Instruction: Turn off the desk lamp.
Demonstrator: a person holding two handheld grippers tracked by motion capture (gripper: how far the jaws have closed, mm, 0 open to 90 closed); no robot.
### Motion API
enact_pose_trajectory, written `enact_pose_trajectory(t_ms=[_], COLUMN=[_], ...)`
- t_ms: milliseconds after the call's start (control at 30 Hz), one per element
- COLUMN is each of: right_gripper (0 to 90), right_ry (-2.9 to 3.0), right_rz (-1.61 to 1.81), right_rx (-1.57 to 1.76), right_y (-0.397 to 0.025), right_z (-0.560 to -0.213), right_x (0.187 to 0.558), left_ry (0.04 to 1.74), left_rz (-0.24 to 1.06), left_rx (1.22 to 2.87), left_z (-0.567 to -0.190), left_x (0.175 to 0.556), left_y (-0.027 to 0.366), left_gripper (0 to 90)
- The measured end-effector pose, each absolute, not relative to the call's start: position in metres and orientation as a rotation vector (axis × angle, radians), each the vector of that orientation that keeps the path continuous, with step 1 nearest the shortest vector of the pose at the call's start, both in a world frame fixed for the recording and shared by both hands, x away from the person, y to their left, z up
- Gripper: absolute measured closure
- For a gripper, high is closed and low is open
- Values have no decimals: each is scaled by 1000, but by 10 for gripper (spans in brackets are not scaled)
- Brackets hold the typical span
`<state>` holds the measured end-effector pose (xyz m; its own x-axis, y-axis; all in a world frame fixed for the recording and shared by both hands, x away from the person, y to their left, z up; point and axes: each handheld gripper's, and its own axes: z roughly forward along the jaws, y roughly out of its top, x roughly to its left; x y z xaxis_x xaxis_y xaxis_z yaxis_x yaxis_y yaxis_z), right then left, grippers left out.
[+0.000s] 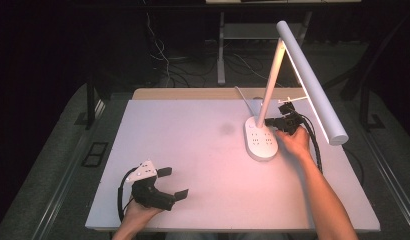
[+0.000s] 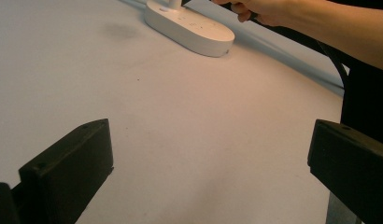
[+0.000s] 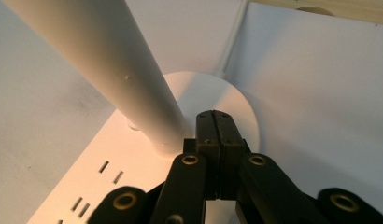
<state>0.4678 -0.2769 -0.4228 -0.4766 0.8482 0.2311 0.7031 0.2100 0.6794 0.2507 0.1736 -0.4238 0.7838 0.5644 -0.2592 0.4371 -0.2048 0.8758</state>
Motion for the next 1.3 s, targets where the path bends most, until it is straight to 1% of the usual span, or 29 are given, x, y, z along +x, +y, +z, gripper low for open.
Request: enact_pose_trajectory(t_ms=[367,733,1300], right_gripper=[900,900,900], right_ry=[2233,2237,2235], right_rz=[1191,1151,1158], right_rx=[1542,1524,1538], right_y=[-283,-278,-276], right_z=[-430,-425,-427], right_x=[464,464,463], left_ry=[769,768,760], left_rz=[139,141,138], left_rx=[1838,1836,1840], left_z=[-424,-424,-423], left_x=[251,251,250], left_y=[172,174,172], left_gripper=[0,0,0])
